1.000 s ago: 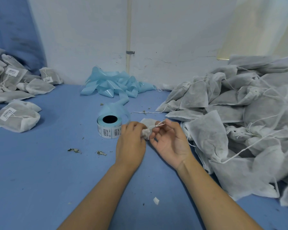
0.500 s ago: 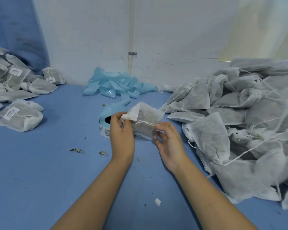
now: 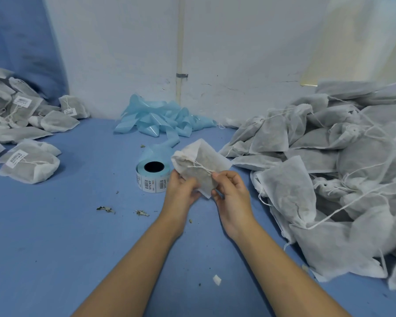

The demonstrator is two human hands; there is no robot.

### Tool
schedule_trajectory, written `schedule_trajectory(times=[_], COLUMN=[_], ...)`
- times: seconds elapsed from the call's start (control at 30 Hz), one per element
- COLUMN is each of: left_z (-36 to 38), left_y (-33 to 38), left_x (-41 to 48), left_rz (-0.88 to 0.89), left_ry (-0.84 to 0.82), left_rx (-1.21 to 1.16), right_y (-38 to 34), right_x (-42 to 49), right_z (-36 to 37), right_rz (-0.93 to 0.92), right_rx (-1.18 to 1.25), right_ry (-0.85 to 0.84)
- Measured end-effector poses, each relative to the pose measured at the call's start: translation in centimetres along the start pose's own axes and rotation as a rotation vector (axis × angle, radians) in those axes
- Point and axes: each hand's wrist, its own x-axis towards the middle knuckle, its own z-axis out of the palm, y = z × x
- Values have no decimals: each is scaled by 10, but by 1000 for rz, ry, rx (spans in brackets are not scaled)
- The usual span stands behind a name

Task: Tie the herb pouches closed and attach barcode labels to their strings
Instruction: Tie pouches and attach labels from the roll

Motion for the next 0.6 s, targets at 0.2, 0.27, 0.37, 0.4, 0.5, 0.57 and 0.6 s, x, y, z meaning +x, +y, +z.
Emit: schedule_trajectory(times=[0.2, 0.27, 0.37, 0.4, 0.5, 0.57, 0.6], left_z=[2, 0, -2, -2, -3, -4, -4], left_y=[-8, -8, -7, -7, -5, -6, -6], left_x=[1, 2, 3, 4, 4, 5, 5], left_rz=[61, 62, 60, 60, 51, 45, 43], left_ry=[90, 112, 128, 132, 147, 170, 183], left_rx=[89, 67, 11, -9, -82, -90, -78], right_y=[5, 6, 6, 6, 6, 6, 6], right_x=[-1, -2, -5, -6, -8, -8, -9], right_z=[1, 1, 3, 4, 5, 6, 6], right_rz=[-52, -67, -114, -124, -128, -122, -118], right_rx=[-118, -183, -281, -306, -383, -421, -432], right_ry=[-39, -47, -78, -90, -103, -98, -99])
